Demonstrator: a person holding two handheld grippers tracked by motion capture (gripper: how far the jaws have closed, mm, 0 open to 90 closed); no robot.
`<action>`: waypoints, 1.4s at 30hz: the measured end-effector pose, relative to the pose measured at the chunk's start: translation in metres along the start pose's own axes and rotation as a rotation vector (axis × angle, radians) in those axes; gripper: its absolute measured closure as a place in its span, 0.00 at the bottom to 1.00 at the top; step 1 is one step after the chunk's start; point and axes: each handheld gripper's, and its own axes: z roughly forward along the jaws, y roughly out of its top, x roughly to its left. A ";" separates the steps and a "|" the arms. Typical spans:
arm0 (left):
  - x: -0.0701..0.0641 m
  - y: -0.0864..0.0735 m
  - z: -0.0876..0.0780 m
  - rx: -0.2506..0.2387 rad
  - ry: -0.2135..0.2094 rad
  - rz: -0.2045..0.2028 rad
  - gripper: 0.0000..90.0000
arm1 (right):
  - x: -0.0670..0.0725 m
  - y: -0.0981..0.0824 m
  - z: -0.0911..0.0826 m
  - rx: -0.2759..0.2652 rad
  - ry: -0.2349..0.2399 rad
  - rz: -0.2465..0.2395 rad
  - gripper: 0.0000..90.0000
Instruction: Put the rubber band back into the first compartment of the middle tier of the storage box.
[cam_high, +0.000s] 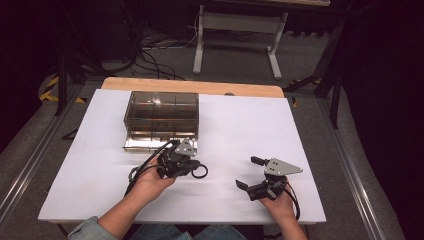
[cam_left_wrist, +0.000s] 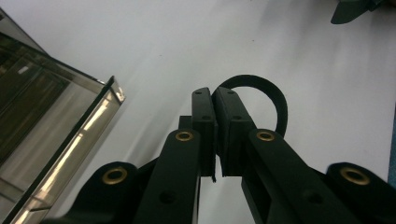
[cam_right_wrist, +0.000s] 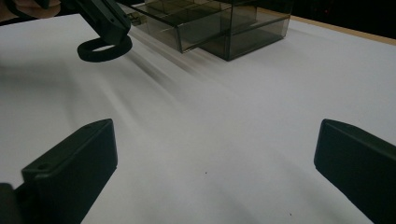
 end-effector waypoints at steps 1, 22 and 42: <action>0.001 0.000 -0.001 -0.002 0.002 -0.003 0.96 | 0.000 0.000 0.000 0.000 0.000 -0.002 0.00; 0.020 -0.004 -0.028 -0.020 0.061 -0.039 0.96 | 0.000 0.000 0.000 0.001 0.001 -0.003 0.00; 0.034 -0.009 -0.045 -0.018 0.111 -0.071 0.96 | 0.000 0.000 0.000 -0.003 0.002 0.000 0.00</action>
